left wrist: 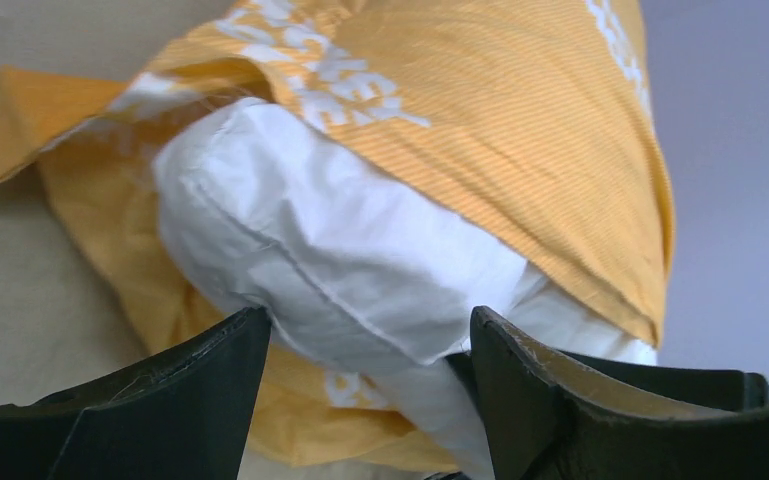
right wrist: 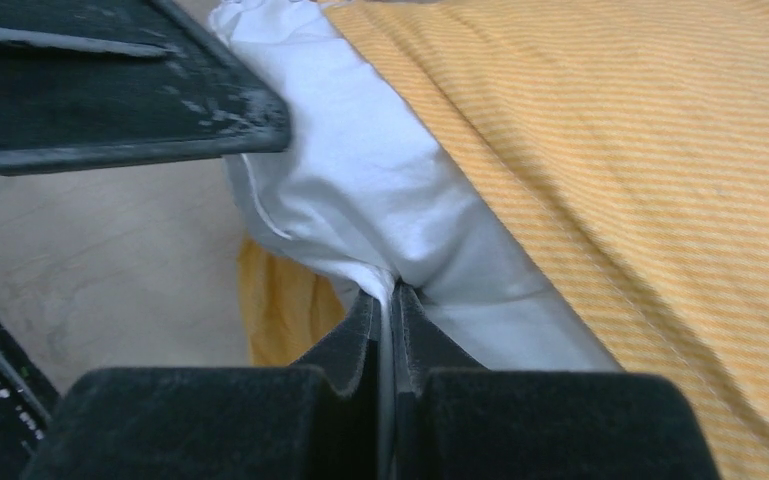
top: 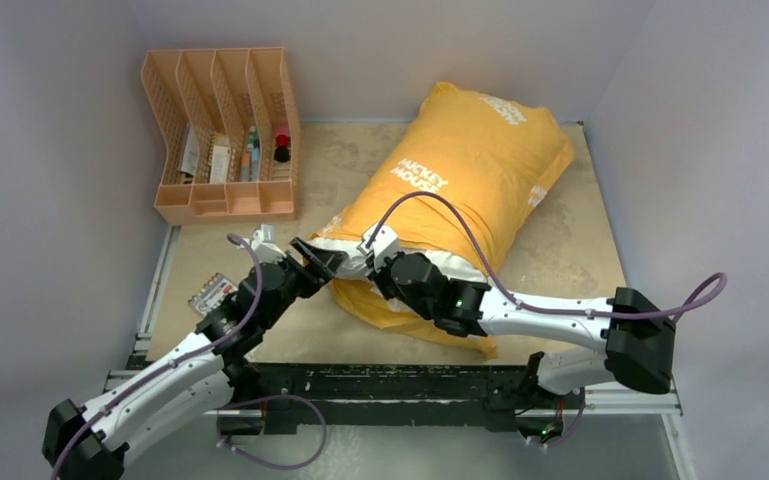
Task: Remove the pillowcase from the pillow
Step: Remove the pillow from the pillowcase.
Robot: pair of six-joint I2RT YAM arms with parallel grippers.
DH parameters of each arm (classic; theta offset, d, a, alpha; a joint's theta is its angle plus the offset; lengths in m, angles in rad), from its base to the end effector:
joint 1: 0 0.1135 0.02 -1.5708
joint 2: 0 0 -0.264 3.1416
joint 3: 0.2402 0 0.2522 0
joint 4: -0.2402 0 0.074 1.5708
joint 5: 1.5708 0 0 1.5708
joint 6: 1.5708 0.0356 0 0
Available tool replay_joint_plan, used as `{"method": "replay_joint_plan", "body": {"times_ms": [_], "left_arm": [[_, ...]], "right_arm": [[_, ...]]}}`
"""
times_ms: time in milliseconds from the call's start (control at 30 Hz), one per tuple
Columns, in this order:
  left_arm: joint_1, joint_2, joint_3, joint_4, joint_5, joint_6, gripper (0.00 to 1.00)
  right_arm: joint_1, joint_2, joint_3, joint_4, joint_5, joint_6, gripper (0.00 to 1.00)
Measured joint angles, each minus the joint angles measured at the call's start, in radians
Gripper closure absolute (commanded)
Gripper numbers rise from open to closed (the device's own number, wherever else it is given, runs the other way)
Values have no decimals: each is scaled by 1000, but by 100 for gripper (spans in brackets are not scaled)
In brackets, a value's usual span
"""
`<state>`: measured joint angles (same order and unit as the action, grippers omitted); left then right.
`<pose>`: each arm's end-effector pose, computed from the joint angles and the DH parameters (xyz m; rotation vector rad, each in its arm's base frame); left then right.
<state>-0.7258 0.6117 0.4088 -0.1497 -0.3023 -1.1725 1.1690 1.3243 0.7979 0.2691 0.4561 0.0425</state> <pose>0.1246 -0.0964 0.2372 -0.6577 1.9254 -0.9679 0.1318 0.2700 0.2714 -0.6869 1.6894 0.4455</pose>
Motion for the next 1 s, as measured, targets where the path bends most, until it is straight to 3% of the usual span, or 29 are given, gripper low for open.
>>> {"method": "replay_joint_plan", "body": {"times_ms": [67,100,167,233,267,367,467,600,700,833,933,1000], "left_arm": [[0,49,-26,129,22,-18,30],[0,77,-39,195,31,-24,38],[2,133,-61,297,51,-39,63],[5,185,-71,346,61,-58,96],[6,197,-72,352,61,-66,100],[4,187,-73,345,61,-76,100],[1,138,-76,275,42,-72,100],[1,89,-77,169,12,-61,100],[1,84,-76,138,6,-45,100],[1,99,-51,109,11,-15,100],[1,107,-31,91,16,2,100],[1,107,-24,77,16,16,100]], "right_arm": [[-3,10,20,-24,-40,26,100],[-5,15,31,-35,-65,37,100],[-8,15,42,-51,-97,49,100],[-11,6,46,-63,-123,60,100],[-12,-5,46,-78,-134,64,94],[-11,-48,67,-168,-160,80,60],[-3,-95,168,-257,-198,107,43],[4,-180,308,-264,-243,116,30],[3,-189,405,-285,-220,109,28],[-59,-62,548,-375,-191,108,29],[-138,79,611,-451,-221,112,11],[-171,162,612,-513,-241,105,10]]}}
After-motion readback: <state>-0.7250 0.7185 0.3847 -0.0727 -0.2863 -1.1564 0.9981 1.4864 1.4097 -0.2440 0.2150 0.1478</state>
